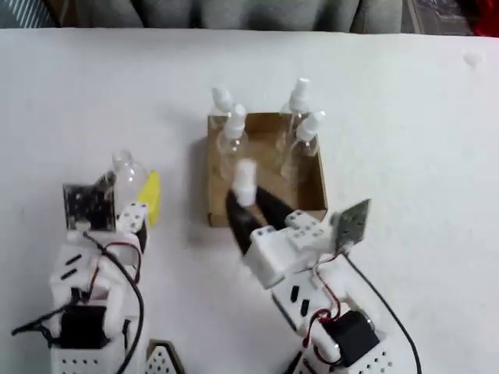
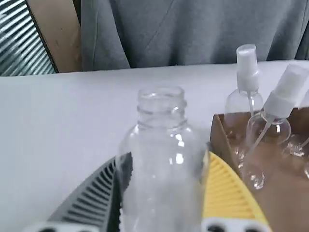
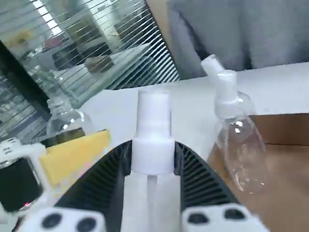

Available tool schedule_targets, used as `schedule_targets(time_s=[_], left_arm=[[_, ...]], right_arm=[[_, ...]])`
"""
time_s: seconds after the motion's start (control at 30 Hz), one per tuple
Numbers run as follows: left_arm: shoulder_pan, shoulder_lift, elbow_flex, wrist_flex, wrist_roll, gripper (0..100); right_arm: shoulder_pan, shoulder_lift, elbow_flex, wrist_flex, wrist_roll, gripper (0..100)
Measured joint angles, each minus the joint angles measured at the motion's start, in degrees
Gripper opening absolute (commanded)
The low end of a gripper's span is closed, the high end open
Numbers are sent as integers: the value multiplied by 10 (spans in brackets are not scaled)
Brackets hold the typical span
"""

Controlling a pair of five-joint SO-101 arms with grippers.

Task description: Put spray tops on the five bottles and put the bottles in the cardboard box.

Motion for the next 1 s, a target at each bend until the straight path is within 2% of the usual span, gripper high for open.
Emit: schedule_targets(time_s=[0.1, 0.27, 0.47, 0.6, 0.8, 1.0], left_arm=[[-1, -48, 14, 0, 0, 20], [-1, -59, 14, 0, 0, 20], [0, -60, 27, 0, 0, 20], [0, -60, 29, 0, 4, 20], [0, -61, 40, -4, 47, 20], [0, -61, 110, -91, 52, 20]], right_arm=[[-27, 0, 0, -37, 20, 17], [-31, 0, 0, -102, 67, 18], [-31, 4, -41, -121, 98, 18], [-31, 82, -100, -121, 98, 18], [-32, 225, -205, -121, 98, 18], [-33, 350, -338, -121, 101, 18]])
